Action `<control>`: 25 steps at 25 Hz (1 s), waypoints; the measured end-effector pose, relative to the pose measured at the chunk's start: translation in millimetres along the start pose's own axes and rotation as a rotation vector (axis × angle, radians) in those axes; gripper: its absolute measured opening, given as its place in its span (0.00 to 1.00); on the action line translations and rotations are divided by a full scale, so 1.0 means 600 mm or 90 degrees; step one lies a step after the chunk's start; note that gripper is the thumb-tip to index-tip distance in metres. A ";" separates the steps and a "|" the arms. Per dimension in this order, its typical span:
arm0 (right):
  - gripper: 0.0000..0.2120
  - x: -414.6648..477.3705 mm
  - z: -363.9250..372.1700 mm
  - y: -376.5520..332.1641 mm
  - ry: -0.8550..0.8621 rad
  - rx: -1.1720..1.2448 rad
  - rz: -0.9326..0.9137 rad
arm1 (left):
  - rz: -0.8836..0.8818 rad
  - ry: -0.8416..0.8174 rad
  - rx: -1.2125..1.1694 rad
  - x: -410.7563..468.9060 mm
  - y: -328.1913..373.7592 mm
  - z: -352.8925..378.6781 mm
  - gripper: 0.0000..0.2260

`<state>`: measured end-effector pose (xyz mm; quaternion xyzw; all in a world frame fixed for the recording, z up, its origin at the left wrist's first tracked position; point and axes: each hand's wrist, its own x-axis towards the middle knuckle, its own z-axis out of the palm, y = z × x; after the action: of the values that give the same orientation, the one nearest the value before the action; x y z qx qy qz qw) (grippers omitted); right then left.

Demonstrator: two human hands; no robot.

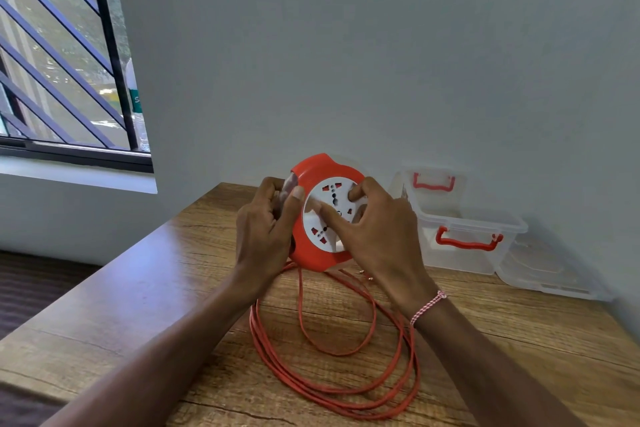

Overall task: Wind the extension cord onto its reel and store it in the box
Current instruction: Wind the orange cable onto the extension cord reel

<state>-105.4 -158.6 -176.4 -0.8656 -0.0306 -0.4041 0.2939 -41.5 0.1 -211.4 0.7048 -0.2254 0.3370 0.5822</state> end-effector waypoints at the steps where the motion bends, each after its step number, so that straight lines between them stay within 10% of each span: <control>1: 0.27 0.003 -0.004 0.005 0.008 -0.039 -0.064 | -0.009 0.003 -0.006 0.002 0.000 -0.001 0.19; 6: 0.27 0.025 -0.029 0.034 -0.104 -0.307 -0.415 | -0.045 0.016 -0.039 0.015 -0.003 -0.015 0.17; 11: 0.34 0.019 -0.029 0.036 -0.064 -0.414 -0.488 | -0.027 -0.027 -0.045 0.012 -0.006 -0.011 0.16; 15: 0.30 0.011 -0.029 0.019 -0.056 -0.286 -0.374 | -0.002 -0.034 -0.033 0.006 -0.006 -0.006 0.17; 21: 0.28 -0.004 0.007 -0.004 -0.073 0.152 0.174 | 0.021 -0.025 0.012 -0.002 -0.005 0.001 0.17; 25: 0.25 0.004 -0.014 0.015 -0.012 -0.097 -0.106 | -0.032 -0.007 -0.019 0.003 -0.009 -0.002 0.22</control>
<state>-106.6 -171.1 -174.8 -0.8835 -0.0740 -0.4204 0.1928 -37.0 2.6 -213.4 0.7035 -0.2158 0.3151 0.5994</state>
